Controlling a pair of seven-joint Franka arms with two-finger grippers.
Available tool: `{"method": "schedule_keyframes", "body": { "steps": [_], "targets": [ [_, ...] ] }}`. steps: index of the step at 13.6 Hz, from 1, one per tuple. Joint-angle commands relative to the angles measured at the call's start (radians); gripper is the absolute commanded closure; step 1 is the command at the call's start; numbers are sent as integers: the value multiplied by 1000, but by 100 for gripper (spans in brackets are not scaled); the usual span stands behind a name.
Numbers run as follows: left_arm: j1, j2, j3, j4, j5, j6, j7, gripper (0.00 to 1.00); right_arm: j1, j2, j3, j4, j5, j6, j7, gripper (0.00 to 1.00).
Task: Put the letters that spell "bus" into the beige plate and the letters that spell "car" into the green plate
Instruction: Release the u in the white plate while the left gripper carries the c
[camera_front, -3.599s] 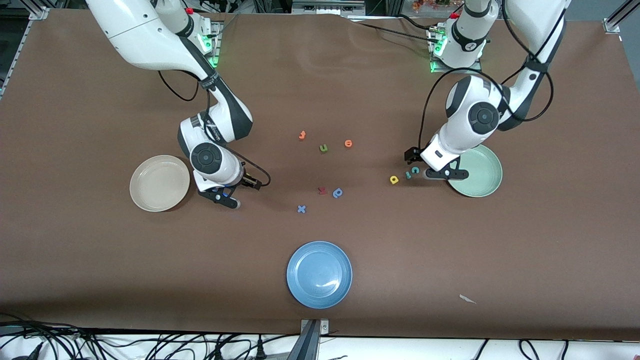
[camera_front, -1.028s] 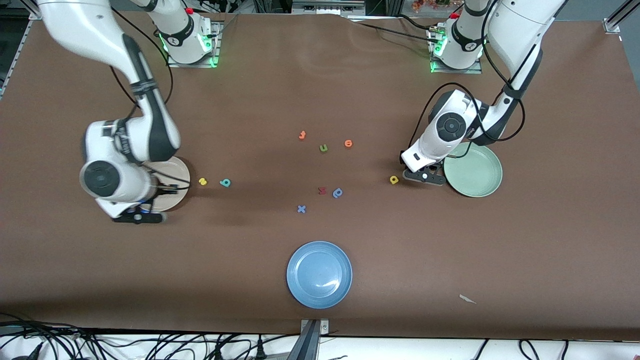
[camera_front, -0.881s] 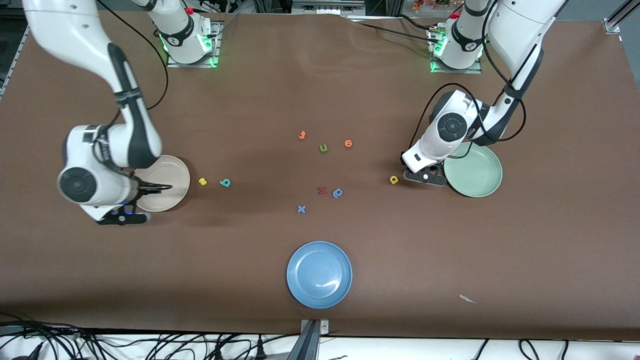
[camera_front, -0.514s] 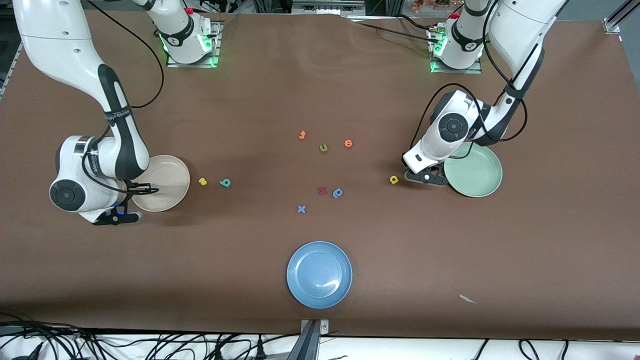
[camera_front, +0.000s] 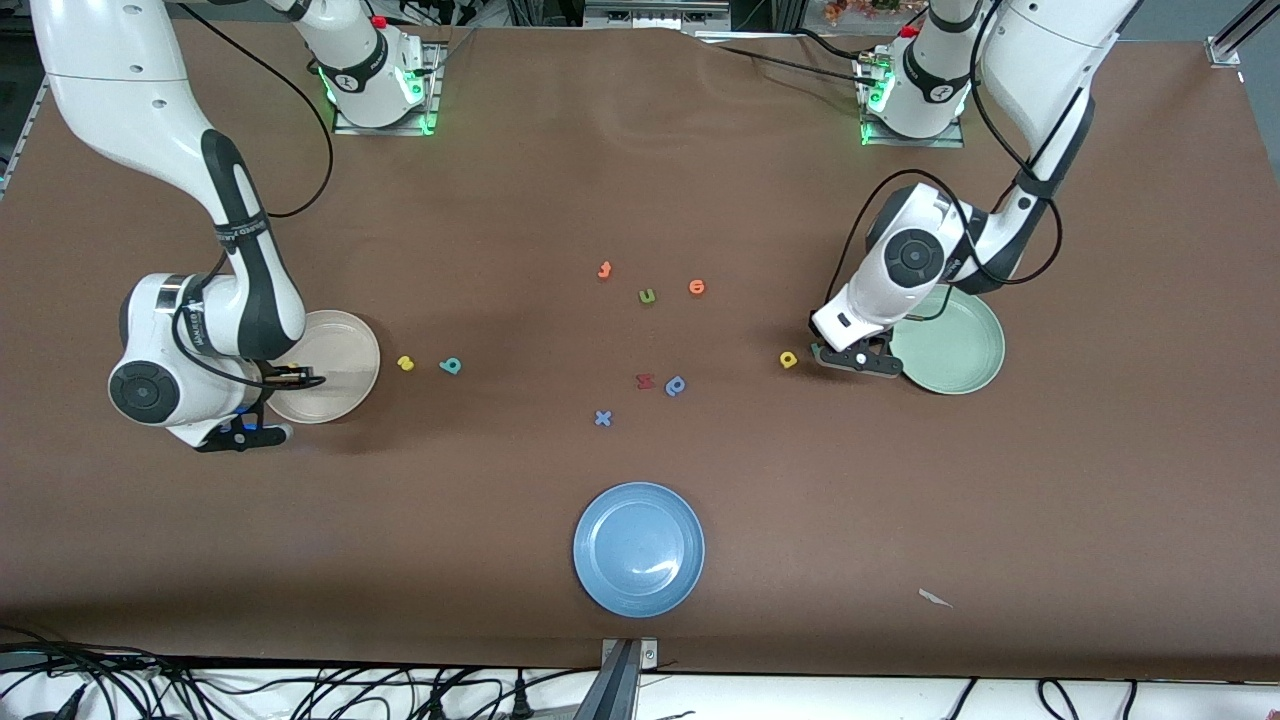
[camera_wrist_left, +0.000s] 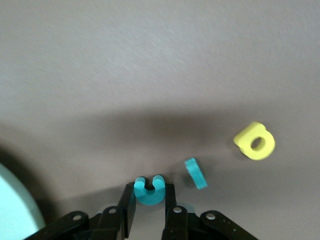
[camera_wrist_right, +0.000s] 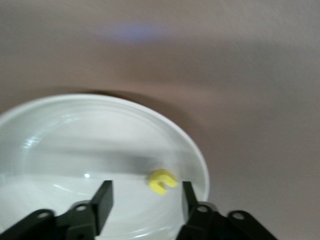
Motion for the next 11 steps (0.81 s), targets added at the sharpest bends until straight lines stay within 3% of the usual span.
{"method": "schedule_keyframes", "body": {
  "steps": [1,5,7,11],
  "targets": [
    [22,-78,9,-3,33,-71,47,90,7,-63,64,-2,17,-11,105,1],
    [57,-170,8,-1,24,-182,90,90,7,-92,196,-2,15,-5,397,2],
    [98,-198,8,-1,21,-216,200,89,10,-86,250,-5,15,3,513,4],
    [148,-190,54,-12,20,-227,341,85,59,-43,265,-17,15,75,652,6]
  ]
}}
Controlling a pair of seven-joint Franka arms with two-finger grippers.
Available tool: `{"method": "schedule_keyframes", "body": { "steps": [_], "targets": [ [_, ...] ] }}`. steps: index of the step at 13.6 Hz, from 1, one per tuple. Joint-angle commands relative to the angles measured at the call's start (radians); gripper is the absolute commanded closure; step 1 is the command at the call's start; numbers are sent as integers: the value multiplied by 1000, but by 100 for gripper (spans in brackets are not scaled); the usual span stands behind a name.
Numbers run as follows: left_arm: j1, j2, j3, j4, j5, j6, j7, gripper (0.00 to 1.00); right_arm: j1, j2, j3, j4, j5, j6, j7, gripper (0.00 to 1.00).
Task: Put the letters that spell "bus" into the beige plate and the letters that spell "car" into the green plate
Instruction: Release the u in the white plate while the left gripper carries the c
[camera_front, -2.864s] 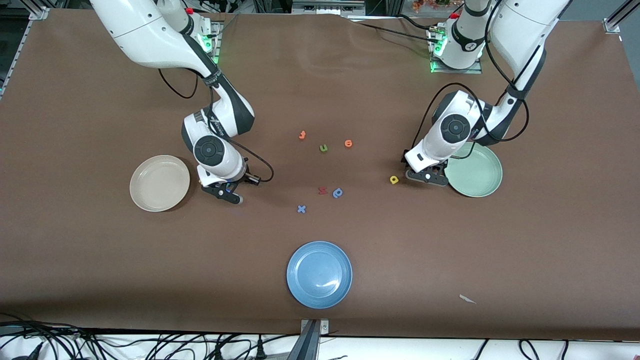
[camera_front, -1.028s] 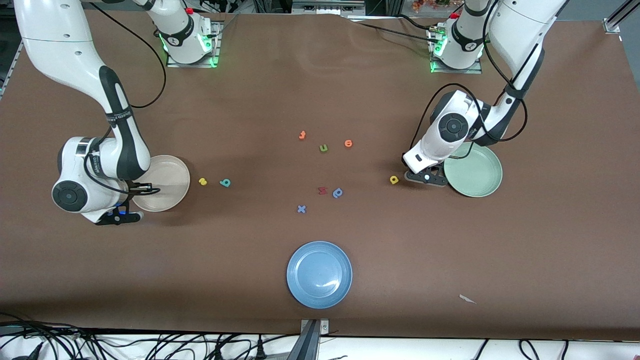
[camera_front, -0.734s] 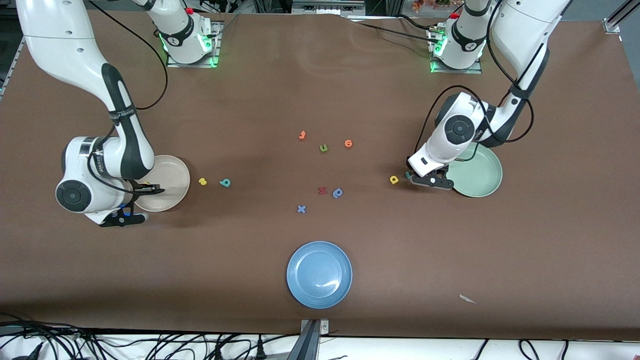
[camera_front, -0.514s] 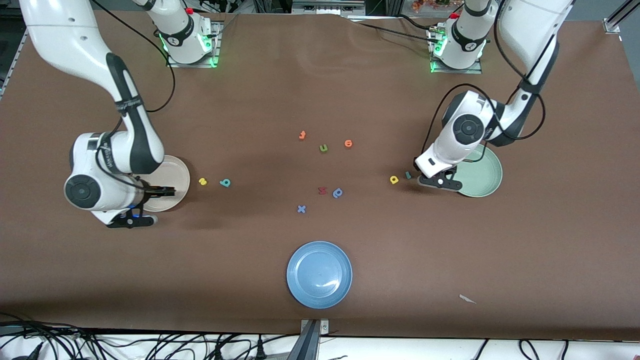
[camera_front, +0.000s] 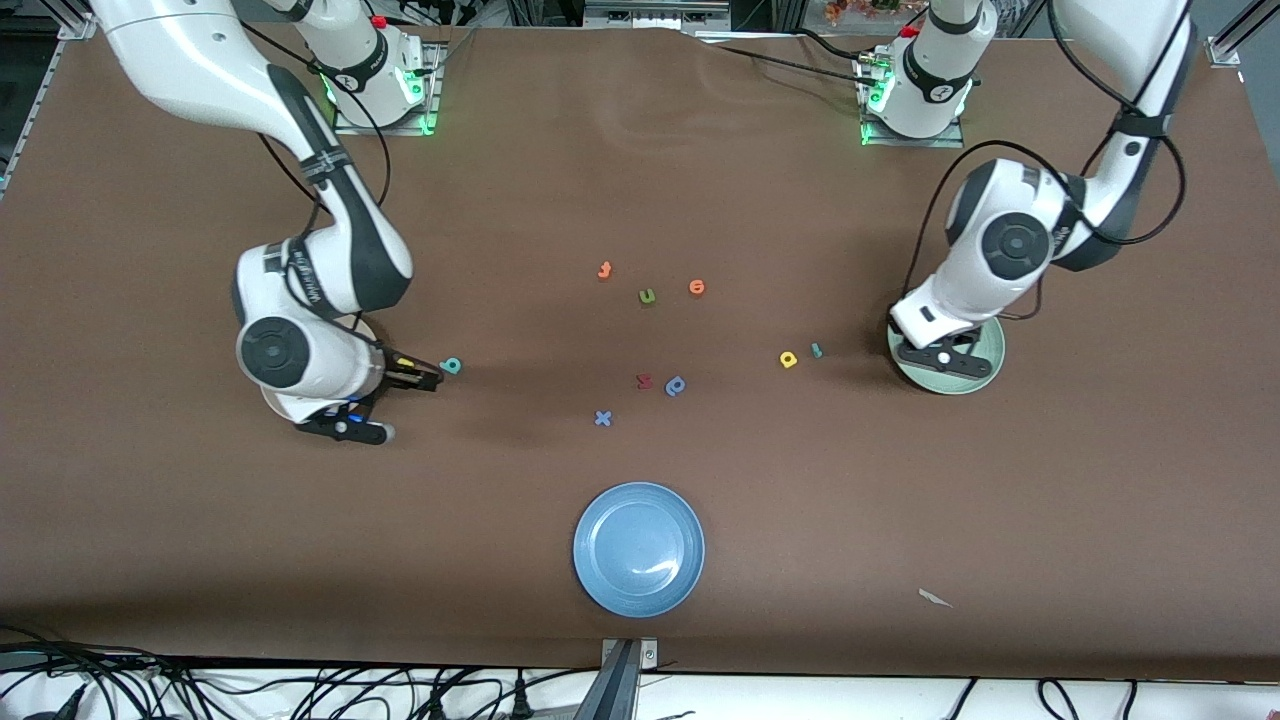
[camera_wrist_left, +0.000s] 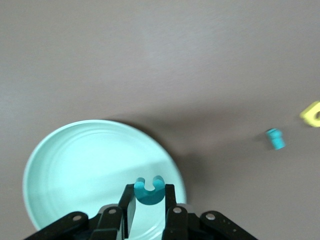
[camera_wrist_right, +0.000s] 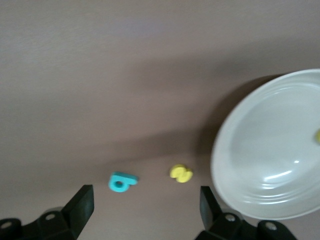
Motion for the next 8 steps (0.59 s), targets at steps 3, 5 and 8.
{"method": "schedule_keyframes", "body": {
  "steps": [3,5,8],
  "targets": [
    [23,31,40,-19,20,6,97,57,44,44,3,-45,11,104,163,8],
    [23,38,41,-17,-8,6,97,24,59,47,3,-78,11,143,217,8],
    [22,38,40,-11,-16,5,90,20,64,47,3,-113,11,179,231,9]
  ]
}}
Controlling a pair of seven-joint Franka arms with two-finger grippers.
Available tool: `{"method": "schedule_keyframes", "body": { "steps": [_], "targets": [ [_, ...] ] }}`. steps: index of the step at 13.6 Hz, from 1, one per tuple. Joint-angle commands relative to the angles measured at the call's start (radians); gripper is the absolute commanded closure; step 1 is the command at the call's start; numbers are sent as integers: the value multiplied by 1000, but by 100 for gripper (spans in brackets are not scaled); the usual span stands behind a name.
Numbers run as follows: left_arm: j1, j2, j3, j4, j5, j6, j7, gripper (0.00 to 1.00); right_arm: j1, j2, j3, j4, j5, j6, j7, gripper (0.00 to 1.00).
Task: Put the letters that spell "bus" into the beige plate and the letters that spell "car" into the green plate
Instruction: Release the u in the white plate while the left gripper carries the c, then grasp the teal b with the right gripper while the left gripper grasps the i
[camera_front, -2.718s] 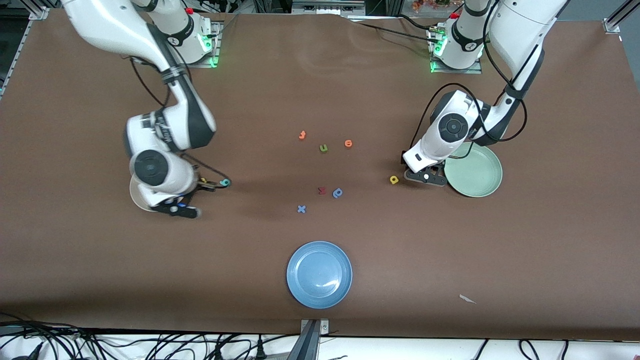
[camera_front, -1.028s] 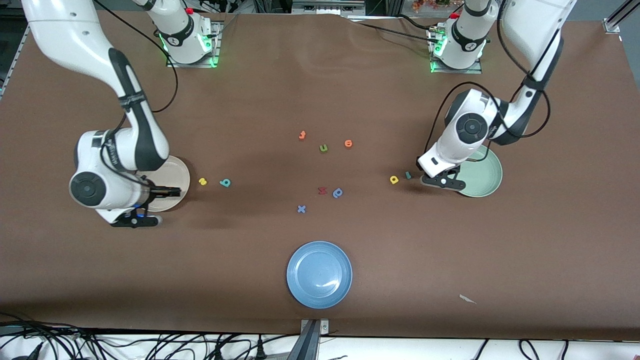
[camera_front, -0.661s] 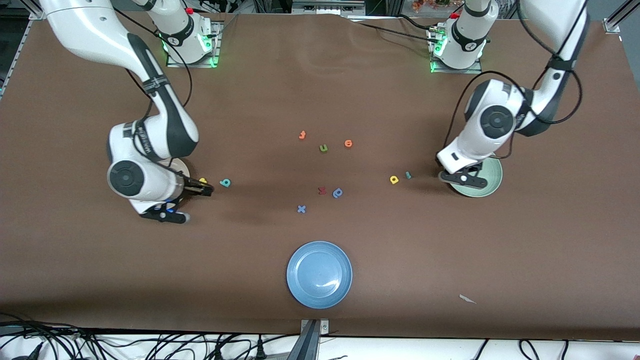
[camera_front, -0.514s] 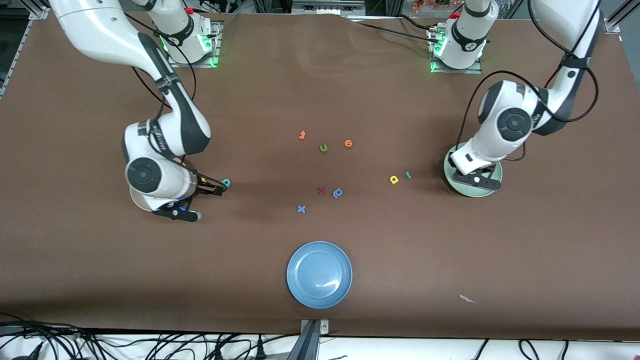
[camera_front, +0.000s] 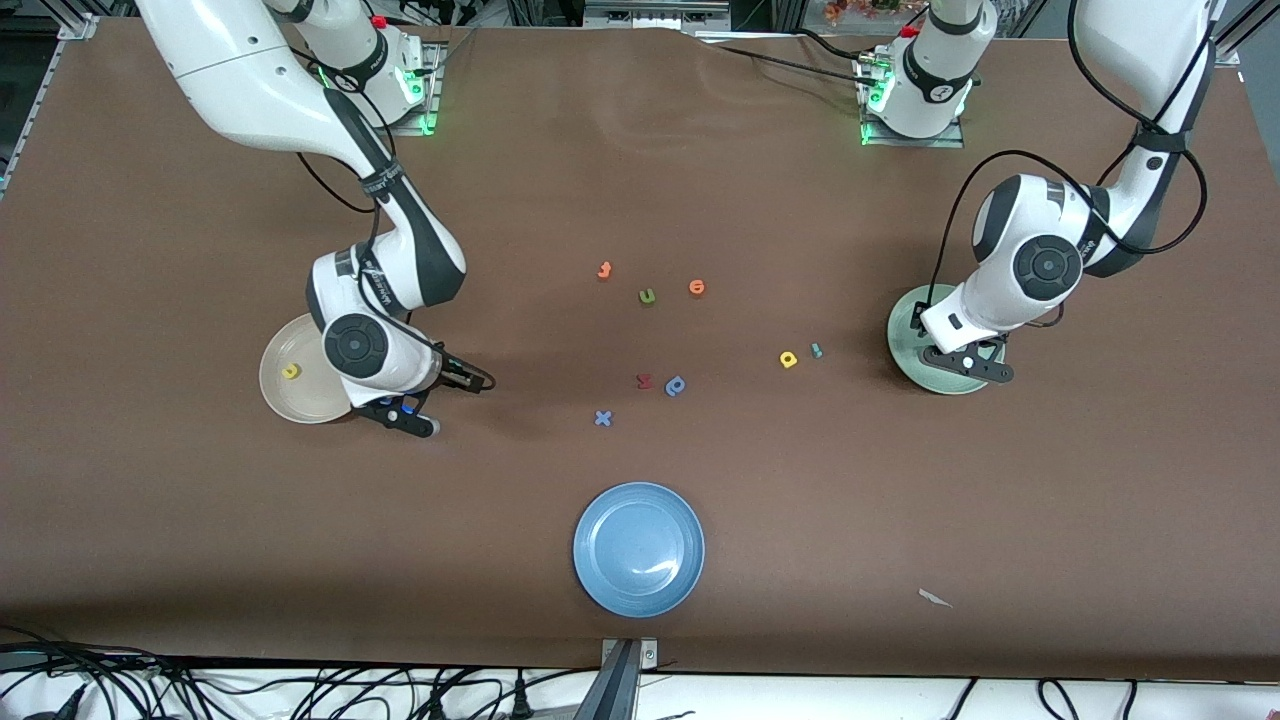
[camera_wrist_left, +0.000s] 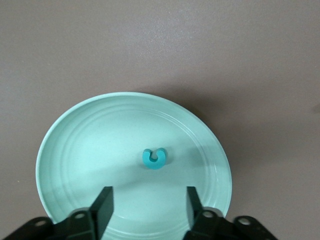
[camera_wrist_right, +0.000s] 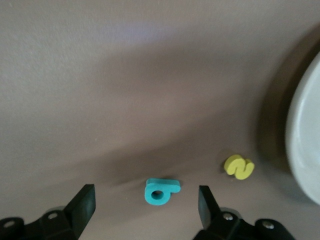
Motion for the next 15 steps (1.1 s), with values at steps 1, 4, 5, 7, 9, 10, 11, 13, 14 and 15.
{"method": "schedule_keyframes", "body": {
  "steps": [1,4,5,7,9,10,11,13,14,15],
  "targets": [
    [-5,-3,-5,11,-30,0,3,20,-2,-15,1,-53,11,49,16,9],
    [-54,38,-11,62,-220,16,-12,20,-2,-16,1,-90,11,83,16,12],
    [-68,53,-11,65,-238,45,-14,20,-2,-16,1,-93,11,84,16,13],
    [-99,93,-18,67,-242,112,-24,20,-2,-18,1,-99,11,84,16,18],
    [-137,144,-34,97,-239,152,-110,20,-2,-16,1,-99,11,84,14,21],
    [-159,157,-34,111,-239,154,-150,20,-2,-16,1,-103,11,84,14,23],
    [-174,164,-34,116,-239,155,-185,20,-2,-18,1,-114,11,98,14,24],
    [-183,167,-34,116,-239,155,-222,20,-2,-19,1,-136,11,130,14,24],
    [-189,173,-34,116,-239,155,-222,21,-2,-19,1,-137,11,132,14,24],
    [-193,179,-34,116,-236,165,-222,27,-3,-21,1,-139,11,130,13,24]
  ]
}}
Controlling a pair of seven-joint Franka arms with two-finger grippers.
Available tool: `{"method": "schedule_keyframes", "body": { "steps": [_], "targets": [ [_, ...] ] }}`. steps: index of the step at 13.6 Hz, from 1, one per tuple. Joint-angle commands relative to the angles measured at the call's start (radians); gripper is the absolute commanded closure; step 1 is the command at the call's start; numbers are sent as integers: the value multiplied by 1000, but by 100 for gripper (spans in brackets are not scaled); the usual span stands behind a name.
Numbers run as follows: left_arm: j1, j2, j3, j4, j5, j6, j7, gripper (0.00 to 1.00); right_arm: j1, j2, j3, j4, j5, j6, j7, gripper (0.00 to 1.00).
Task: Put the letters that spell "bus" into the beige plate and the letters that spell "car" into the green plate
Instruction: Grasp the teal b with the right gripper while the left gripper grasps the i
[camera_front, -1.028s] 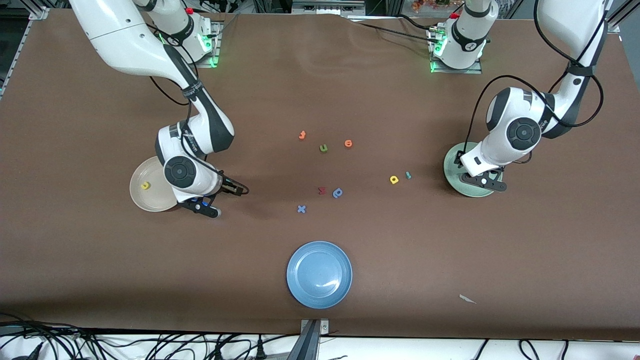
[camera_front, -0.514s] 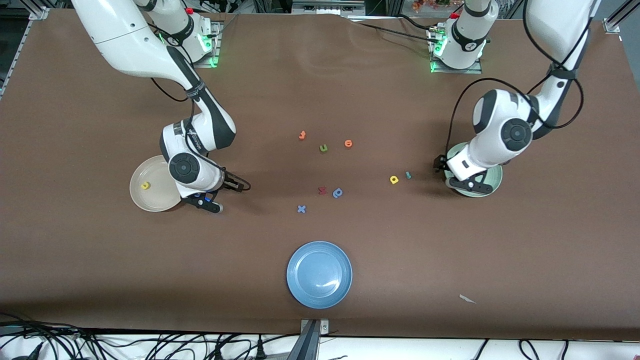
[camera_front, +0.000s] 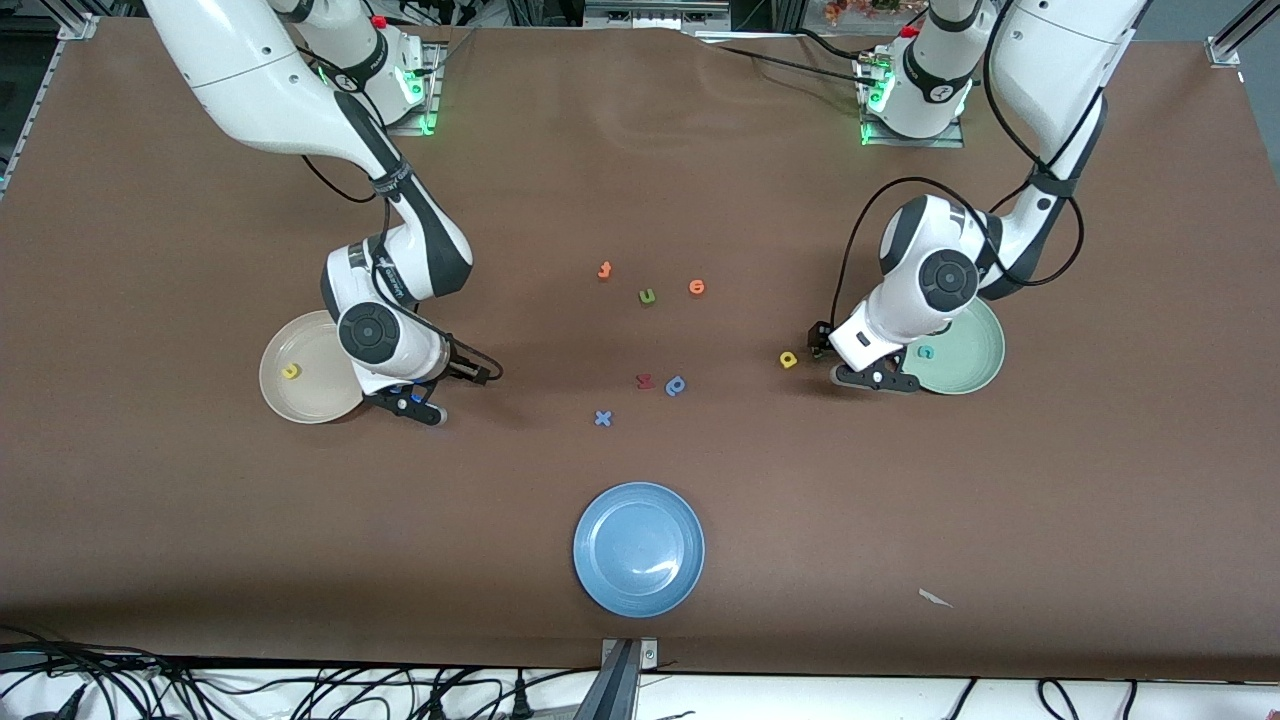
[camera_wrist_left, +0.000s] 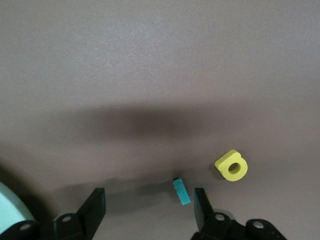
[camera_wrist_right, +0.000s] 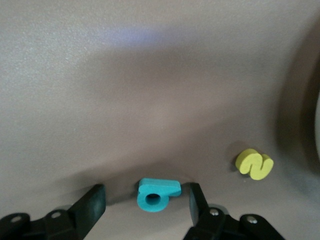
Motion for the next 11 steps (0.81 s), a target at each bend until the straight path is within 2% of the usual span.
{"method": "schedule_keyframes", "body": {
  "steps": [1,6,7,9,11],
  "targets": [
    [-9,28,4,19,-19,30,-2,32,-5,-27,0,-59,11,17,-2,24],
    [-32,42,4,19,-20,41,-25,33,-8,-62,-10,-77,11,8,-29,24],
    [-33,42,4,19,-18,41,-29,34,-8,-65,-10,-77,11,8,-31,30],
    [-35,42,4,19,-9,65,-29,46,-8,-65,-10,-74,11,9,-35,46],
    [-36,42,4,17,-9,73,-29,55,-8,-70,-10,-74,11,15,-37,46]
  ]
}}
